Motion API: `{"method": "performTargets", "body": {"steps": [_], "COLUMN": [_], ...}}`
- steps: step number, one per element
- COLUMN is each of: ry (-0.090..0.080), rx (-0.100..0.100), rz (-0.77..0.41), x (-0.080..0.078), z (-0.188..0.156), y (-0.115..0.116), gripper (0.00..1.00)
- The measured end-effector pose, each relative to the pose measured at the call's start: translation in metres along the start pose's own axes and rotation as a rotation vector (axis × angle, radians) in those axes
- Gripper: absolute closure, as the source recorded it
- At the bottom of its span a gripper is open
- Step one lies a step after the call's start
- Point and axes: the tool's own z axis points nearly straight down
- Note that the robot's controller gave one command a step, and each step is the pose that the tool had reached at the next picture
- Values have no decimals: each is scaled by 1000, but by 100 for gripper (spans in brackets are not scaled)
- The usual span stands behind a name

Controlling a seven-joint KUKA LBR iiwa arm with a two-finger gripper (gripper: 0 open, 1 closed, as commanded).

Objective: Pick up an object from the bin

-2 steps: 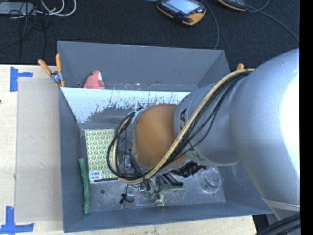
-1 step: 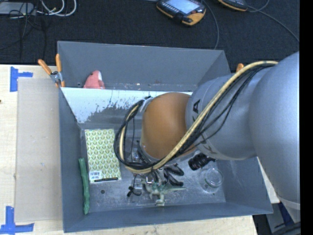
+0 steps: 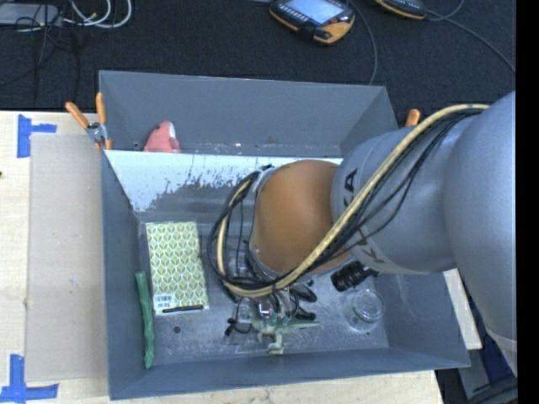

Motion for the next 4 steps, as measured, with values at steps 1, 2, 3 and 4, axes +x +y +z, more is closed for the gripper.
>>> {"method": "performTargets", "body": {"steps": [1, 2, 3, 4], "ry": [21, 6, 4, 13], "rx": [10, 3, 1, 4], "rz": [-57, -65, -64, -76], "x": [-5, 9, 10, -18], "z": [50, 62, 61, 10], "y": [-51, -34, -30, -24], "gripper": [0, 100, 100, 100]}}
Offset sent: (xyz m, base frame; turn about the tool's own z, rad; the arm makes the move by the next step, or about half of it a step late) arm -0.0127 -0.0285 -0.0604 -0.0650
